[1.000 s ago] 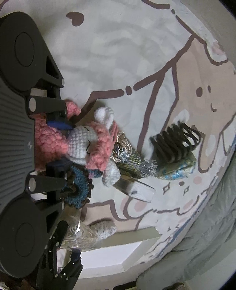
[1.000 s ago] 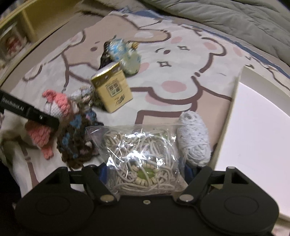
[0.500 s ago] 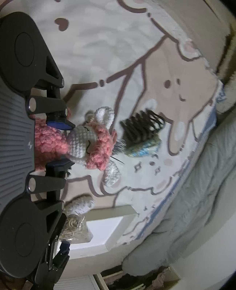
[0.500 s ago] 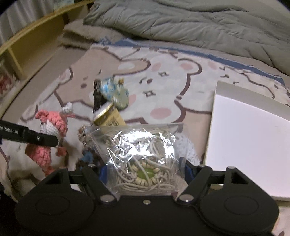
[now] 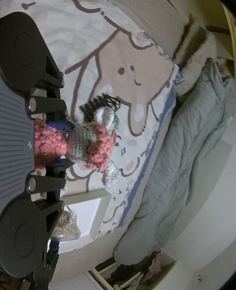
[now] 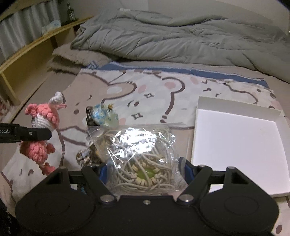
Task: Organize objects
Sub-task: 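Lift the bunny with the left gripper while the right carries the cord bag toward the white box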
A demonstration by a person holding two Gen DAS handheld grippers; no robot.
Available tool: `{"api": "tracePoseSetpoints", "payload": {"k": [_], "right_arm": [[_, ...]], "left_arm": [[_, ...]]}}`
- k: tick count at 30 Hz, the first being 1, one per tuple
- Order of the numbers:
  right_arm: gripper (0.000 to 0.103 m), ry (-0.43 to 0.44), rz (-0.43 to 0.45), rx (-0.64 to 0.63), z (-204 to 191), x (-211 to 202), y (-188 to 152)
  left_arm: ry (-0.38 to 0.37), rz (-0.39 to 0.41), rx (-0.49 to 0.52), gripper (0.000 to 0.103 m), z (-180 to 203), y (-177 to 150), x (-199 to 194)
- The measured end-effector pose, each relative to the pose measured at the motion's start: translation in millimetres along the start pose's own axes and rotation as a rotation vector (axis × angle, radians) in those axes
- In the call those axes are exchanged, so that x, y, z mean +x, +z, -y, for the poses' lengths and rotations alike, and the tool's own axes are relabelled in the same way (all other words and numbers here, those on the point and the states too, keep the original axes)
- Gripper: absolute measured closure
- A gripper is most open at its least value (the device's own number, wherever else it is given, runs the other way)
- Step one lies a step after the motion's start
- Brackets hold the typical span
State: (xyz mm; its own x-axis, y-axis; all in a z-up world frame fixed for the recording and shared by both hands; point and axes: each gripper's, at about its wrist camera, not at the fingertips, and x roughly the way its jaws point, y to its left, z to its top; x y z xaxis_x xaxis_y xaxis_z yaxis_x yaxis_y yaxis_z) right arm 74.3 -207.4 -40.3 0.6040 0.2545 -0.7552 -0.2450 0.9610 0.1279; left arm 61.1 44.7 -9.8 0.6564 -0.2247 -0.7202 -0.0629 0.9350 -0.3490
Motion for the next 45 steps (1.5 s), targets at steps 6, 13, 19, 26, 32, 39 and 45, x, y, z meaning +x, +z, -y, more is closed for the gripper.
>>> {"api": "tracePoseSetpoints", "payload": {"k": [6,13,19,26,32,39,45], "right_arm": [[0.026,-0.018,0.056,0.01,3.2,-13.9,7.4],[0.026,-0.027,0.123,-0.002,5.5,-33.8,17.8],[0.026,-0.058,0.186,-0.001,17.7,-51.7,35.9],[0.026,-0.102,0.258,0.056,47.2,-62.5,65.1],[0.026,-0.168,0.268,0.092,75.1,-49.8,85.0],[0.026,-0.254,0.237,0.125,115.4,-19.8,100.9],[0.026,-0.3,0.183,0.145,153.3,16.5,105.9]], "left_arm": [[0.009,0.038,0.047,0.068,20.8,5.5,-1.4],[-0.036,0.054,0.058,0.068,43.7,11.5,-3.6],[-0.09,0.072,0.079,0.068,69.0,25.7,-4.3],[-0.135,0.126,0.134,0.068,106.0,61.7,-2.3],[-0.161,0.131,0.187,0.068,143.1,86.1,17.2],[-0.186,0.098,0.226,0.068,178.6,99.0,69.5],[-0.213,0.044,0.205,0.068,194.6,98.9,133.8]]}}
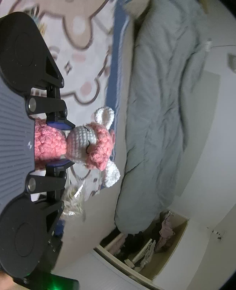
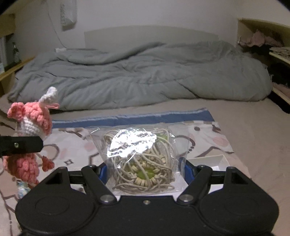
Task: Organize objects
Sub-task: 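Lift the bunny with the left gripper while the right carries the cord bag toward the white box, then lower the bunny and cord bag into the white box and open both grippers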
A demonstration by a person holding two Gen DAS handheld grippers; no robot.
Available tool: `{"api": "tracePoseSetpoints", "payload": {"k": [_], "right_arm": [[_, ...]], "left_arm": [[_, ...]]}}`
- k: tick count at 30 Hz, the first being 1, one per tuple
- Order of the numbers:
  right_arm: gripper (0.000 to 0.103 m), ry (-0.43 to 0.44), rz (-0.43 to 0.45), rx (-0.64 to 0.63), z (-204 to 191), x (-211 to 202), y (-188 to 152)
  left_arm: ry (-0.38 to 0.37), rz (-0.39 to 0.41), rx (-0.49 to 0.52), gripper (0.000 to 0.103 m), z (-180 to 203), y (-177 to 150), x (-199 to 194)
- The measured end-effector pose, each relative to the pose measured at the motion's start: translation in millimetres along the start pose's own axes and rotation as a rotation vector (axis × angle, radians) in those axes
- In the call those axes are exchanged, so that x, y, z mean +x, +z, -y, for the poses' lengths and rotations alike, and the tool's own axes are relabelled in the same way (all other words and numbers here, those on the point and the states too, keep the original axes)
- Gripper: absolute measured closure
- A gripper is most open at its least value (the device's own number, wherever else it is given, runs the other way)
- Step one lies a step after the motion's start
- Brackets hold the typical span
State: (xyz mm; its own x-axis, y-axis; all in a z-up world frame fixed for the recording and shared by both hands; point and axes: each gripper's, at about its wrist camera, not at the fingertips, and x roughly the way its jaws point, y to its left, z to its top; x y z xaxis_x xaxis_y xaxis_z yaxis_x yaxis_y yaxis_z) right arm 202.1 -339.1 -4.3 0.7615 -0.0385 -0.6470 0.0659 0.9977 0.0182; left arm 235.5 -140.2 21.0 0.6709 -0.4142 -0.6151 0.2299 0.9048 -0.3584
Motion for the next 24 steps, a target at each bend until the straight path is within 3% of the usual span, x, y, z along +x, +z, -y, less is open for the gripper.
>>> {"api": "tracePoseSetpoints", "payload": {"k": [10,17,18,20,22,24], "right_arm": [[0.026,-0.041,-0.109,-0.018,22.2,60.3,-24.1],[0.026,-0.057,-0.166,0.016,33.4,88.3,-37.1],[0.026,-0.056,-0.169,0.022,33.8,90.5,-38.6],[0.025,-0.039,-0.164,0.035,34.3,92.8,-41.5],[0.009,-0.02,-0.146,0.067,37.0,95.3,-44.0],[0.007,-0.042,-0.166,0.063,36.9,97.6,-45.1]], "left_arm": [[-0.154,-0.1,-0.2,0.068,-20.6,-34.0,88.8],[-0.132,-0.134,-0.171,0.067,-24.1,-47.7,125.1],[-0.129,-0.141,-0.173,0.063,-25.5,-49.1,128.7],[-0.123,-0.152,-0.17,0.036,-27.8,-53.2,133.7],[-0.1,-0.14,-0.148,0.036,-27.7,-55.4,132.5],[-0.093,-0.144,-0.133,0.036,-27.3,-55.7,131.5]]}}
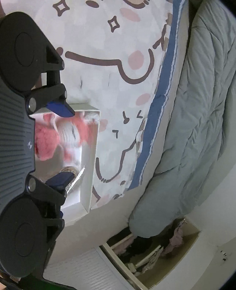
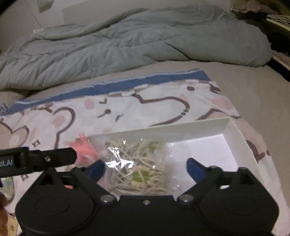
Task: Organize objects
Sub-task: 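Lower the bunny and cord bag into the white box and open both grippers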
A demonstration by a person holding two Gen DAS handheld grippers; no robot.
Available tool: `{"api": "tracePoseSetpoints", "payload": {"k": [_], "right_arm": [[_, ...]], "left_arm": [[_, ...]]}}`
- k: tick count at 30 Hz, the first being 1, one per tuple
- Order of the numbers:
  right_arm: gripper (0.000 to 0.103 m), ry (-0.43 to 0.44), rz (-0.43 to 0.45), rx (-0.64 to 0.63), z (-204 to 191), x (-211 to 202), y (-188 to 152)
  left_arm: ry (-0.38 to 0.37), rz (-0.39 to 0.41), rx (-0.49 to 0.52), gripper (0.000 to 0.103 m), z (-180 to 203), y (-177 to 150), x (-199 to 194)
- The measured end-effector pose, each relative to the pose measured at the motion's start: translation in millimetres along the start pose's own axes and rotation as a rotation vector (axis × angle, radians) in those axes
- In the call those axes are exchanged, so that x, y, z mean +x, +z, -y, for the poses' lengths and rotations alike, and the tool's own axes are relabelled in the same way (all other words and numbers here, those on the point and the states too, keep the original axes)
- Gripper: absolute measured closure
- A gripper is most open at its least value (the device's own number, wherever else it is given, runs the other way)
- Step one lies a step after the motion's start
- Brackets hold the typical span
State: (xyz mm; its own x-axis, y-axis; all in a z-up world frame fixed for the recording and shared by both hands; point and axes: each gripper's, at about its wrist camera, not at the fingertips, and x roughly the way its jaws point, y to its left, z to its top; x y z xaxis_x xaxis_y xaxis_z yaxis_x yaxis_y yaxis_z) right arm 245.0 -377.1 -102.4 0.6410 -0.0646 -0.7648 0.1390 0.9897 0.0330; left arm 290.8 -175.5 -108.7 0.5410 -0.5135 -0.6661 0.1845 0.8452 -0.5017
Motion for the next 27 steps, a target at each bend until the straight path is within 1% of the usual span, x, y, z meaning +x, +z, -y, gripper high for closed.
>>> {"api": "tracePoseSetpoints", "payload": {"k": [4,11,15,19,21,24,27], "right_arm": [[0.007,-0.018,0.005,-0.03,-2.0,-3.4,-0.8],[0.007,-0.034,0.008,-0.034,1.4,-9.1,-2.6],[0.007,-0.044,0.007,-0.055,4.3,-15.0,-4.8],[0.007,-0.059,0.013,-0.057,8.2,-24.9,-6.5],[0.007,-0.052,0.02,-0.052,10.1,-30.6,-6.4],[0.007,-0.019,0.034,-0.051,9.7,-42.2,-6.5],[0.007,-0.009,0.05,-0.037,8.3,-55.6,-6.0]], "left_arm": [[0.023,-0.008,0.013,0.036,-0.1,-1.0,-2.1],[0.058,-0.017,0.033,0.036,-1.0,-1.4,-9.6],[0.084,-0.021,0.062,0.036,0.4,-3.4,-18.1],[0.098,-0.014,0.068,0.036,2.2,-3.9,-30.5],[0.103,-0.005,0.069,0.036,2.9,-3.9,-38.8],[0.114,0.002,0.073,0.036,5.4,-3.6,-50.3],[0.132,0.009,0.1,0.036,11.1,-2.8,-61.9]]}}
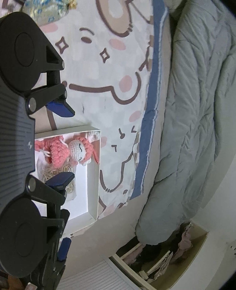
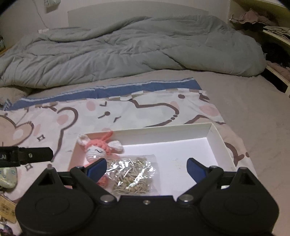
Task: Organize objects
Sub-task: 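Lower the bunny and cord bag into the white box and open both grippers, then move both tools back toward the remaining items on the bed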
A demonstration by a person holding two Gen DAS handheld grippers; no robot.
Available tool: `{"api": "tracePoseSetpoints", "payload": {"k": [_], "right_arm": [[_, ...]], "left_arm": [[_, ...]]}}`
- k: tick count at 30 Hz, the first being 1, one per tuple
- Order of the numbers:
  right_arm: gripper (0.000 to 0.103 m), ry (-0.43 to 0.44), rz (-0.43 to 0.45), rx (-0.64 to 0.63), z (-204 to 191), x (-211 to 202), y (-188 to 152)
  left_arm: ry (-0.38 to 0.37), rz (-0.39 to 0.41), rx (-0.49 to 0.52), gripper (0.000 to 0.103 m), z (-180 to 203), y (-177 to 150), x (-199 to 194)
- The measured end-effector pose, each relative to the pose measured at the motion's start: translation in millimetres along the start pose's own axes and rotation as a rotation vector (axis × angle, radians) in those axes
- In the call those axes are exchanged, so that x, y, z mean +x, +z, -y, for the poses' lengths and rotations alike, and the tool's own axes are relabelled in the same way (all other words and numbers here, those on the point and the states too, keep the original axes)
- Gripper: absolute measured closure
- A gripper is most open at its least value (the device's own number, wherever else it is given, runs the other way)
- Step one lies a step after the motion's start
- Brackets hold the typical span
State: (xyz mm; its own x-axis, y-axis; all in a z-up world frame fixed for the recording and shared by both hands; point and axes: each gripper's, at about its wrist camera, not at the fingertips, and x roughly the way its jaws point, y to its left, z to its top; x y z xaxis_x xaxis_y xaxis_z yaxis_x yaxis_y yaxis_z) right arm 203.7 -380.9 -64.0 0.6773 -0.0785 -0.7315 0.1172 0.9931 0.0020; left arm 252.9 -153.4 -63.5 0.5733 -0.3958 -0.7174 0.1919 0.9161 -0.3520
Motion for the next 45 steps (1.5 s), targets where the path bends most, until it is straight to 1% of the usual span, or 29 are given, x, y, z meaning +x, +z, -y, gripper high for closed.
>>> {"api": "tracePoseSetpoints", "payload": {"k": [4,12,17,25,29,33,35,40,45], "right_arm": [[0.007,0.022,0.018,0.01,-0.6,-16.7,-1.6],[0.007,0.035,0.065,0.046,3.1,-54.7,-4.5],[0.007,0.038,0.089,0.049,1.5,-77.6,-8.5],[0.007,0.041,0.125,0.04,-3.3,-117.3,-20.8],[0.007,0.048,0.139,0.039,-7.1,-135.7,-30.7],[0.006,0.045,0.147,0.027,-10.6,-150.0,-40.9],[0.006,0.042,0.147,0.027,-12.2,-154.6,-46.0],[0.004,0.036,0.15,0.015,-15.7,-161.1,-57.9],[0.0,0.034,0.157,0.008,-18.3,-165.4,-69.9]], "left_arm": [[0.022,0.033,0.022,0.036,4.9,0.1,-20.2],[0.058,0.074,0.068,0.035,14.9,-5.9,-61.7],[0.076,0.092,0.087,0.026,19.0,-15.2,-86.1],[0.099,0.124,0.123,0.025,21.3,-32.7,-126.1],[0.106,0.142,0.148,0.015,23.6,-42.6,-141.5],[0.121,0.167,0.179,0.01,25.9,-51.3,-153.3],[0.132,0.175,0.19,0.005,25.4,-57.0,-157.4],[0.152,0.176,0.2,0.0,19.5,-68.9,-162.2],[0.184,0.173,0.227,0.0,12.5,-80.2,-162.5]]}}
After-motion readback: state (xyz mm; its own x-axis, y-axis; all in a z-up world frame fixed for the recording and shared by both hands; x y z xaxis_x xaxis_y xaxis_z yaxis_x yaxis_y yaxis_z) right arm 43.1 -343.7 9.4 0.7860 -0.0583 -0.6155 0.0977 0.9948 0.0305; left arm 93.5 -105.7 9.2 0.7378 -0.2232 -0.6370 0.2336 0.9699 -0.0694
